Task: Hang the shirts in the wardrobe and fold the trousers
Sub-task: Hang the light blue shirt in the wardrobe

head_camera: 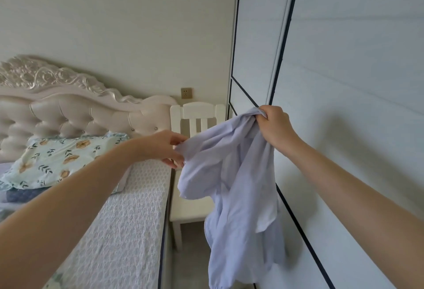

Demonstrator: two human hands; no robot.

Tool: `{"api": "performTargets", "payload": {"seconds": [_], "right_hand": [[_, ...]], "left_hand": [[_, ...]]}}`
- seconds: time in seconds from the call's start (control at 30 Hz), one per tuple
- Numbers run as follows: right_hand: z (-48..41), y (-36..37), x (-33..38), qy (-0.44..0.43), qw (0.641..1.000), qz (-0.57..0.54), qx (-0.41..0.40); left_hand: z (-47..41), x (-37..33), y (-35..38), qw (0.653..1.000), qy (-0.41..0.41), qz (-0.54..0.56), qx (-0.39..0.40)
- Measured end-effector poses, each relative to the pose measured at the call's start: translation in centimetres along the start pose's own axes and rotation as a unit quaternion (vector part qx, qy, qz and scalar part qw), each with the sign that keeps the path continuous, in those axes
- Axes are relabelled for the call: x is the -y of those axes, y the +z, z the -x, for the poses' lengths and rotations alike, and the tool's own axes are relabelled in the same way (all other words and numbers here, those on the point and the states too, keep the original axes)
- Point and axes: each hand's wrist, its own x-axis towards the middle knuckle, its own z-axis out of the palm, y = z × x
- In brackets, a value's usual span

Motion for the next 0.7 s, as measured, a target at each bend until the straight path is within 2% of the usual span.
{"api": "performTargets", "payload": {"seconds": [0.03, 0.1, 0.17, 0.23, 0.33, 0.4, 0.5, 0.57, 0.7], "right_hand": [[0.2, -0.1, 0.0, 0.004, 1.0, -0.023, 0.003], [0.7, -0.2, 0.2, 0.008, 0.998, -0.053, 0.013], [1.0, -0.6, 0.4, 0.003, 0.998, -0.06, 0.02], [1.1, -1.4, 0.4, 0.003, 0.998, -0.07, 0.006], [1.1, -2.4, -0.3, 0.015, 0.998, -0.051, -0.03], [1.1, -2.8, -1.1, 0.036, 0.998, -0.017, -0.041], [1.5, -3.0, -1.7, 0.056, 0.998, 0.017, -0.035], [1.8, -3.2, -1.6, 0.07, 0.997, -0.019, -0.027], [2.0, -3.9, -1.9, 0.085, 0.993, -0.066, -0.056]], "left_hand": [[-0.3, -0.1, 0.1, 0.995, -0.003, -0.097, -0.022], [-0.6, -0.8, 0.8, 0.95, -0.014, -0.302, -0.075], [-1.0, -1.0, 1.4, 0.91, -0.022, -0.391, -0.132], [-1.3, -1.1, 1.5, 0.917, -0.004, -0.365, -0.163], [-1.8, -1.8, 1.0, 0.958, -0.015, -0.17, -0.233], [-2.4, -2.7, 1.0, 0.95, -0.013, -0.068, -0.306], [-3.0, -4.1, 0.7, 0.93, 0.004, -0.018, -0.366], [-3.0, -4.5, 0.1, 0.923, 0.009, -0.053, -0.381], [-3.0, -4.3, -0.4, 0.889, -0.066, -0.277, -0.359]]}}
